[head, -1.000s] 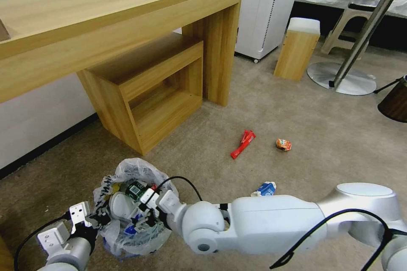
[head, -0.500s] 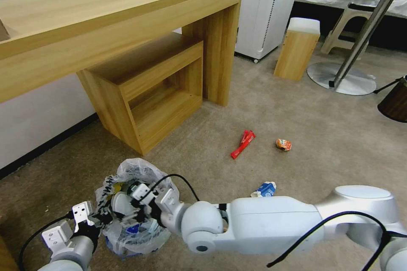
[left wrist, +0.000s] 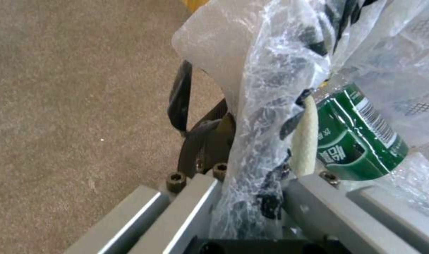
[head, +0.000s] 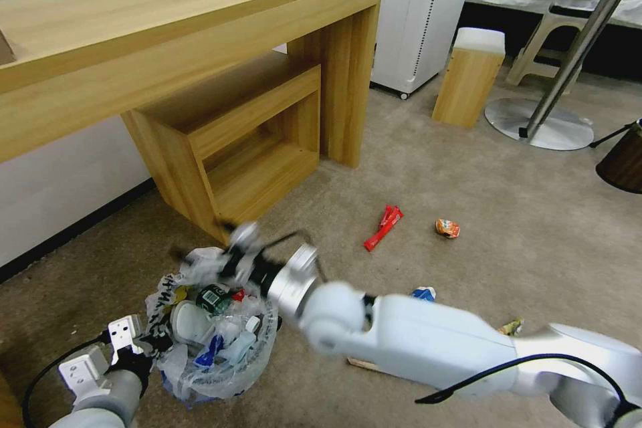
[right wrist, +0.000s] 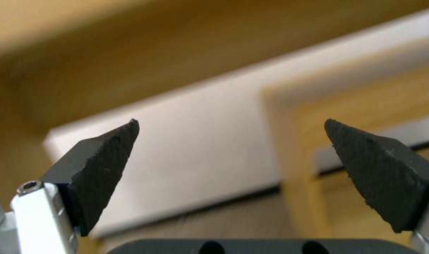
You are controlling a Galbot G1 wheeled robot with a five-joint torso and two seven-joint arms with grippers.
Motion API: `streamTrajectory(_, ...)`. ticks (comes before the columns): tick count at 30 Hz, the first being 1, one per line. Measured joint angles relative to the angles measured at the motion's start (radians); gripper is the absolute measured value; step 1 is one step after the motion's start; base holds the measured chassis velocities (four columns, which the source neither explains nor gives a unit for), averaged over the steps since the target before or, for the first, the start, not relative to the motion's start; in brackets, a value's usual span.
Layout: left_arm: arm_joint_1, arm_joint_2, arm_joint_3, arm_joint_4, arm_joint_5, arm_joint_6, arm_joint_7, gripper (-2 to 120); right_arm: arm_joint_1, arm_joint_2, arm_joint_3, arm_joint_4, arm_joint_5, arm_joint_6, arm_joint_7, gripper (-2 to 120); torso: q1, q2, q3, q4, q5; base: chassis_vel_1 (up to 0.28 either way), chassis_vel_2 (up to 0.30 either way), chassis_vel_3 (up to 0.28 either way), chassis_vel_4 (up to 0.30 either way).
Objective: Pick up the trash bin and place the garbage on the floor into it.
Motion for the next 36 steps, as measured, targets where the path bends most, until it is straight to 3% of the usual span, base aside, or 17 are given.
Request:
streamTrajectory(2,0.0,0.0,0.0,0.0,0.0,0.0,0.0,0,0.0,0.0,0.0,0.0,0.0,0.0,0.0,100,0.0,0.0,0.0,0.0,0.0,0.0,0.0,0.0,0.0)
streamTrajectory(5,0.018,-0.011,-0.009,-0.018,0.006,0.0,0.002,0,-0.104,-0.064,0.295,0.08,0.013,-0.033,0.015,100,0.0,0.0,0.0,0.0,0.0,0.0,0.0,0.0,0.0)
streamTrajectory(6,0.018,-0.011,-0.009,-0.018,0.006,0.0,0.002,0,-0.104,-0.064,0.295,0.08,0.013,-0.033,0.015,100,0.0,0.0,0.0,0.0,0.0,0.0,0.0,0.0,0.0)
streamTrajectory(8,0.026,-0.021,-0.014,-0.028,0.012,-0.001,0.003,0,-0.153,-0.098,0.401,0.132,0.027,-0.058,0.015,100,0.0,0.0,0.0,0.0001,0.0001,0.0,0.0,0.0,0.0)
streamTrajectory(9,0.026,-0.021,-0.014,-0.028,0.012,-0.001,0.003,0,-0.153,-0.098,0.401,0.132,0.027,-0.058,0.015,100,0.0,0.0,0.0,0.0001,0.0001,0.0,0.0,0.0,0.0)
streamTrajectory(14,0.036,-0.031,-0.015,-0.047,0.017,0.0,0.003,0,-0.291,-0.129,0.585,0.222,0.061,-0.099,0.028,100,0.0,0.0,0.0,0.0001,0.0001,0.0,0.0,0.0,0.0)
streamTrajectory(16,0.037,-0.031,-0.015,-0.049,0.017,0.0,0.003,0,-0.308,-0.131,0.602,0.23,0.062,-0.1,0.03,100,0.0,0.0,0.0,0.0001,0.0,0.0,0.0,0.0,0.0)
streamTrajectory(27,0.044,-0.012,0.004,-0.057,0.021,0.001,0.008,0,-0.614,-0.145,0.897,0.337,0.043,-0.172,0.073,100,0.0,0.0,0.0,0.0002,-0.0001,0.0,0.0,0.0,0.0)
streamTrajectory(36,0.045,-0.01,0.014,-0.052,0.03,-0.003,0.016,0,-0.803,-0.211,0.963,0.342,0.021,-0.224,0.073,100,0.0,0.0,0.0,0.0002,-0.0002,0.0,0.0,0.0,0.0)
